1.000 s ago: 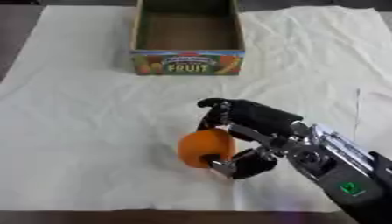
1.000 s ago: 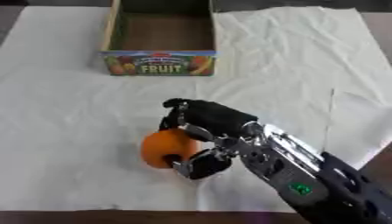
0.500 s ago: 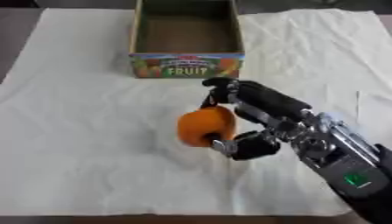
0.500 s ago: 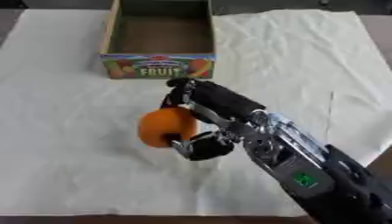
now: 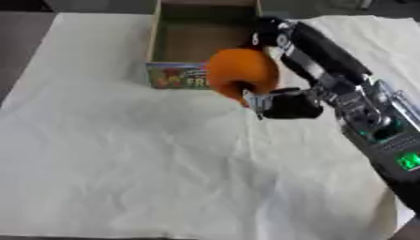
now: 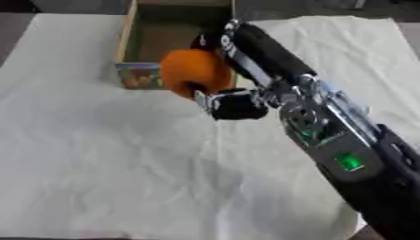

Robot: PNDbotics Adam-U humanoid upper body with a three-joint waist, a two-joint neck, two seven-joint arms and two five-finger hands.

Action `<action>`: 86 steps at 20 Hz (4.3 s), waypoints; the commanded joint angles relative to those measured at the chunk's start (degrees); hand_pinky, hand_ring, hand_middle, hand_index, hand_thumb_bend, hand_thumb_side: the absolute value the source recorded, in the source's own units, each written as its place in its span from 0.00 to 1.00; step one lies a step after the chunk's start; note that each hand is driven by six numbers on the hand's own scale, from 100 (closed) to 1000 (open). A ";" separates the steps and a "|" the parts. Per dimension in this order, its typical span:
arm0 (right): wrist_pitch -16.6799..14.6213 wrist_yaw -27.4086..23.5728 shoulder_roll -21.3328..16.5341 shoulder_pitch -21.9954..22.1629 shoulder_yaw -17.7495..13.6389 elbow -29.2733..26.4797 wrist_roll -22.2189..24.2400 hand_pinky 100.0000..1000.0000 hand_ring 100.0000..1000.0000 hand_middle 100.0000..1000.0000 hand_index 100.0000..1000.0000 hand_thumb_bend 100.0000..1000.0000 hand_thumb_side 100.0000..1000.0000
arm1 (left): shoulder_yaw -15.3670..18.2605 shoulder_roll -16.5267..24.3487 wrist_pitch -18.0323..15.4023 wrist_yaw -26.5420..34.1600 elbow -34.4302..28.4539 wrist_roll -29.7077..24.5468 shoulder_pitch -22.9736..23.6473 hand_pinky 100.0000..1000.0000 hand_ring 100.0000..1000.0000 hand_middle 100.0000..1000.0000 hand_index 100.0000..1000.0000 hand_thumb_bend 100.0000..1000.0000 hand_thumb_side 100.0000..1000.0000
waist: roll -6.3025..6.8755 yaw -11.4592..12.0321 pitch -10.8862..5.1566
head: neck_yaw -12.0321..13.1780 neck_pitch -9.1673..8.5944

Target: Pick up objects on the table and place them in the box.

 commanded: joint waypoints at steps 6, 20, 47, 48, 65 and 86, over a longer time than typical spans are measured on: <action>7.83 -3.15 -4.70 -7.17 -3.01 -1.17 -2.81 0.90 0.91 0.33 0.61 0.00 0.02 | -0.54 0.65 -0.35 0.22 -1.26 -0.75 -0.68 0.25 0.29 0.58 0.76 0.00 0.63 | -0.41 1.61 -0.20 | -3.06 -1.56; 13.09 4.05 -0.18 -18.08 -1.50 19.12 -9.76 0.90 0.92 0.33 0.62 0.00 0.04 | -1.93 0.40 -0.56 1.07 -1.26 -2.44 -1.76 0.24 0.29 0.58 0.76 0.00 0.63 | -2.06 5.47 2.42 | -6.20 -4.81; 5.48 22.42 5.19 -20.69 -1.04 46.01 -14.01 0.86 0.93 0.50 0.77 0.00 0.26 | -2.90 -0.12 -0.70 1.74 -1.26 -3.51 -2.61 0.24 0.28 0.58 0.76 0.00 0.63 | -3.28 9.70 4.44 | -9.50 -7.59; 5.89 23.31 5.19 -20.66 -1.14 46.20 -13.14 0.86 0.94 0.51 0.79 0.00 0.29 | -2.95 -0.12 -0.70 1.76 -1.26 -3.55 -2.63 0.24 0.28 0.57 0.76 0.00 0.63 | -3.34 9.82 4.50 | -9.59 -7.63; 6.82 24.84 4.74 -21.36 -2.19 44.75 -1.17 0.92 1.00 0.72 0.93 0.39 0.66 | -2.89 -0.29 -0.12 1.49 -1.26 -3.44 -2.35 0.23 0.28 0.57 0.76 0.00 0.62 | -3.61 9.84 4.59 | -9.86 -7.08; 19.01 -3.58 -5.25 -12.03 -9.58 1.55 -10.26 0.96 1.00 0.66 0.95 0.02 0.70 | -2.30 -0.43 1.03 0.60 -1.26 -2.31 -0.83 0.23 0.28 0.57 0.75 0.00 0.62 | -1.61 5.51 1.89 | -6.27 -3.90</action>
